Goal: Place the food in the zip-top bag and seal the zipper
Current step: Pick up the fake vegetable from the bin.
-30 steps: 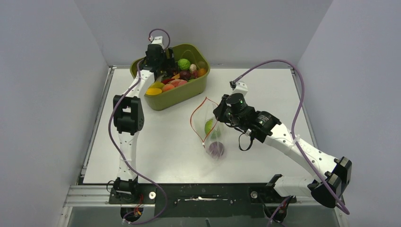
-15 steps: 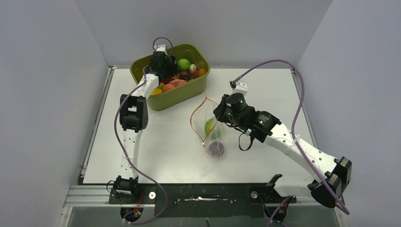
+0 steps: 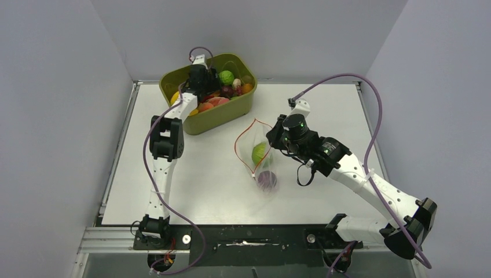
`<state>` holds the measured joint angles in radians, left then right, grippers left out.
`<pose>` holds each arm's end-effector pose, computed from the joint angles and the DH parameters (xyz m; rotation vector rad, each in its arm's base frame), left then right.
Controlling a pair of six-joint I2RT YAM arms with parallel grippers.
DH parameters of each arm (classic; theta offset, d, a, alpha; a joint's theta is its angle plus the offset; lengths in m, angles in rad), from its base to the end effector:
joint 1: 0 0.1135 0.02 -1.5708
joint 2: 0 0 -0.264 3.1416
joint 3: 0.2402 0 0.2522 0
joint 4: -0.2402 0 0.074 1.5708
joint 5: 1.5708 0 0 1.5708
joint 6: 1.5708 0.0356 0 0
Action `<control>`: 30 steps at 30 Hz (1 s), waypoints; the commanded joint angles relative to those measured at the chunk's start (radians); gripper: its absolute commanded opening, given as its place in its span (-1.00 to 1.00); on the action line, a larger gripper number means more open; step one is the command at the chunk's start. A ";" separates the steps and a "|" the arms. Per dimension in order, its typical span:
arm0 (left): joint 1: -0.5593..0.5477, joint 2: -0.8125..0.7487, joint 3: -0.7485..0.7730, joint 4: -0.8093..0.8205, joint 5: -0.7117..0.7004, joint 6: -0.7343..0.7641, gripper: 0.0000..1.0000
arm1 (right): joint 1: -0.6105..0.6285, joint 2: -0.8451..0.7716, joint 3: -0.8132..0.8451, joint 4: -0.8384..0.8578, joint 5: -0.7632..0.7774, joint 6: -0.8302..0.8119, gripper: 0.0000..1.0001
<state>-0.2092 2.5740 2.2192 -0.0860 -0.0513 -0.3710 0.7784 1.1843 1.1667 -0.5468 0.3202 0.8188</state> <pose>0.5797 -0.1212 0.1798 -0.1965 2.0158 -0.3174 0.1912 0.1728 0.3560 0.2351 2.1513 0.6072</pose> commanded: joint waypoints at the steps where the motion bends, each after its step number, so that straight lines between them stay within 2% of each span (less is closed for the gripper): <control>1: -0.005 -0.017 -0.010 0.145 -0.003 0.002 0.27 | -0.010 -0.042 0.001 0.034 0.034 -0.006 -1.00; 8: 0.000 -0.120 -0.163 0.242 0.006 0.015 0.01 | -0.017 -0.043 -0.010 0.046 0.021 -0.007 -1.00; 12: 0.003 -0.196 -0.281 0.354 0.023 0.011 -0.28 | -0.021 -0.046 -0.017 0.053 0.010 -0.004 -1.00; 20: 0.004 -0.284 -0.363 0.381 0.018 0.020 -0.31 | -0.024 -0.067 -0.034 0.059 -0.002 0.010 -1.00; 30: 0.002 -0.443 -0.538 0.410 0.034 -0.016 -0.41 | -0.024 -0.073 -0.058 0.080 -0.041 0.028 -1.00</control>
<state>-0.2077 2.2539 1.7180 0.2359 -0.0353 -0.3698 0.7597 1.1374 1.1080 -0.5392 0.3008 0.8345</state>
